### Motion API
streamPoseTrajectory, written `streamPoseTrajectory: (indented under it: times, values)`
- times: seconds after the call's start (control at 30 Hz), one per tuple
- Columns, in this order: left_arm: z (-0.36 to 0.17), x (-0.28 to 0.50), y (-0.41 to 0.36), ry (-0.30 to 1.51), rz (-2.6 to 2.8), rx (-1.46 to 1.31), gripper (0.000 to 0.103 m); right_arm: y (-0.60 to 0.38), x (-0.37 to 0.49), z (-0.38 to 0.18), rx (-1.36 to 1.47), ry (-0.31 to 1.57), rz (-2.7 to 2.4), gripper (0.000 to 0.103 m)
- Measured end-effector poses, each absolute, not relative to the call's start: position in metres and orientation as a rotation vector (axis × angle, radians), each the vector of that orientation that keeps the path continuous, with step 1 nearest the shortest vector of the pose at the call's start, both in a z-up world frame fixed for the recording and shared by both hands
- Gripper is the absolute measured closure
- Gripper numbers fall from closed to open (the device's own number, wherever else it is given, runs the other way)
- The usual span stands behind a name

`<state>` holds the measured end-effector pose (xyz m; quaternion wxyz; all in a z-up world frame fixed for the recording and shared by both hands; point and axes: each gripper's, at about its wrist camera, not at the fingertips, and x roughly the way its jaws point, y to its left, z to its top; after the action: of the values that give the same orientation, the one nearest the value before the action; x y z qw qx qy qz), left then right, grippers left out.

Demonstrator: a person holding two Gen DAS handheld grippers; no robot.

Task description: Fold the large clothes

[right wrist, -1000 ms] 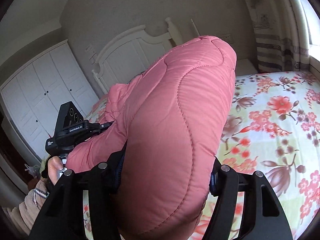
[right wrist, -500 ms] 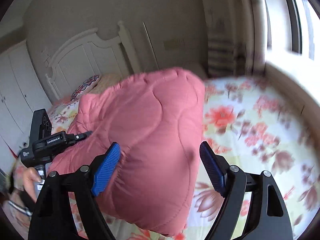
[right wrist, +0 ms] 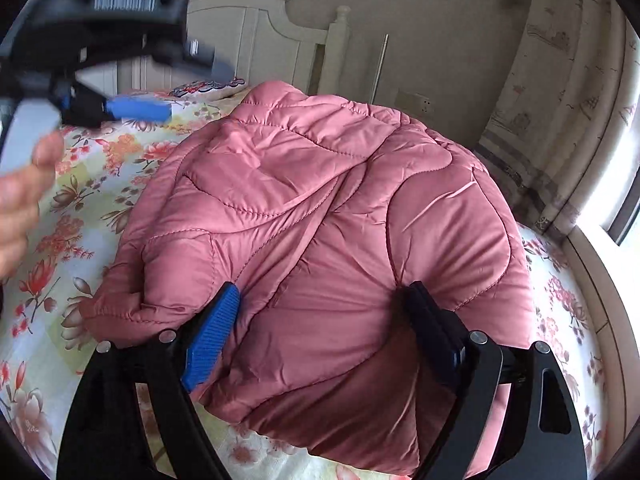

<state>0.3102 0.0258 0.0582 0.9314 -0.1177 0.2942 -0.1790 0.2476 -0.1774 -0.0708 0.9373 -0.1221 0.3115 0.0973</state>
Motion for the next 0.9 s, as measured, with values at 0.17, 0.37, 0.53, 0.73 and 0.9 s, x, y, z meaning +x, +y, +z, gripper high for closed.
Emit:
streamPoseTrajectory:
  times: [0.17,0.37,0.53,0.73,0.9]
  values:
    - [0.046,0.349,-0.052,0.7,-0.435,-0.014,0.019,-0.172,0.24,-0.065,-0.241,0.624,0.194,0.02]
    - [-0.029,0.407,-0.065,0.872,-0.372,0.025,0.012,-0.171,0.236,-0.06,-0.25,0.632,0.207,0.02]
    - [-0.03,0.407,-0.069,0.861,-0.325,0.088,0.012,-0.167,0.238,-0.065,-0.271,0.624,0.198,0.019]
    - [0.014,0.354,-0.052,0.69,-0.239,0.134,0.01,-0.178,0.233,-0.055,-0.229,0.615,0.235,0.021]
    - [0.046,0.262,-0.013,0.431,-0.097,0.146,0.002,-0.205,0.193,-0.024,-0.125,0.479,0.225,0.022]
